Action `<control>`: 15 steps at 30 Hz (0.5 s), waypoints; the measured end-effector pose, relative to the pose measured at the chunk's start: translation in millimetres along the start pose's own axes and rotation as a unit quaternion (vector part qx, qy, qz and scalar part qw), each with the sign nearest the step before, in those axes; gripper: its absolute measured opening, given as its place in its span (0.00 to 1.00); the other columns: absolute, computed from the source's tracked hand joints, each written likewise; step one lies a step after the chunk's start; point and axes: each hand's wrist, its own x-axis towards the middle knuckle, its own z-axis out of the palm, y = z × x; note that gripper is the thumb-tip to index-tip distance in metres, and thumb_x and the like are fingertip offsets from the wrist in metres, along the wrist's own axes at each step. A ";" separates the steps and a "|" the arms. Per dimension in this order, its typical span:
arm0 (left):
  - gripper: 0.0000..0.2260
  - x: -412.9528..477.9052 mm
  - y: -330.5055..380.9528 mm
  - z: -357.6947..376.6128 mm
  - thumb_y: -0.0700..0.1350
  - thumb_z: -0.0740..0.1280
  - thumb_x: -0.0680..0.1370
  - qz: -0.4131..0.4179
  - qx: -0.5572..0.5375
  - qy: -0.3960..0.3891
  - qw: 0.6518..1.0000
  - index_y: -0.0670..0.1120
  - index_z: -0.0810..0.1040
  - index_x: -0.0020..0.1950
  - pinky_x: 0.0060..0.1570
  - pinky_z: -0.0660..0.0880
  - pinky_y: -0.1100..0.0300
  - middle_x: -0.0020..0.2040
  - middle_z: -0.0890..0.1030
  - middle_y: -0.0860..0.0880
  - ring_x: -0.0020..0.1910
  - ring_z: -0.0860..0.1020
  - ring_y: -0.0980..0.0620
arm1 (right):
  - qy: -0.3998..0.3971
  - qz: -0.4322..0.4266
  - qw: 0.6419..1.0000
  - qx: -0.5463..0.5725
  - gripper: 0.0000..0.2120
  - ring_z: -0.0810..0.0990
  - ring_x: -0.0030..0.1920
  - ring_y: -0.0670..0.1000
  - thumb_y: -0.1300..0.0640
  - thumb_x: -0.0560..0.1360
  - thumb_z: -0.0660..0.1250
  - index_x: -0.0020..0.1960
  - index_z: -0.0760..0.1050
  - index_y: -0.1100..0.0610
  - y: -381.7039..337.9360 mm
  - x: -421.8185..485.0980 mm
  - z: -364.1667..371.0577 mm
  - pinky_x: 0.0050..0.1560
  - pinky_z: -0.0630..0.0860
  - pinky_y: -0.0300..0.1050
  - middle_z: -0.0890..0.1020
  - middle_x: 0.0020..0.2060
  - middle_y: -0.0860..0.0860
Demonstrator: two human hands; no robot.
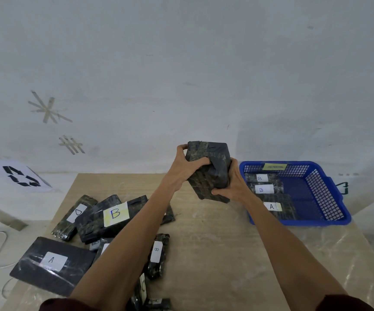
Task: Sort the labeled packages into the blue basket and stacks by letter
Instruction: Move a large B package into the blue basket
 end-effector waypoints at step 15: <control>0.38 5.3 15.9 -11.0 0.58 0.78 0.71 -0.021 0.013 -0.022 0.999 0.53 0.58 0.70 0.58 0.80 0.41 0.64 0.77 0.46 0.59 0.80 0.46 | 0.000 0.015 0.999 -0.038 0.49 0.72 0.62 0.57 0.50 0.57 0.79 0.69 0.56 0.60 -14.1 4.7 -10.3 0.56 0.77 0.62 0.67 0.63 0.55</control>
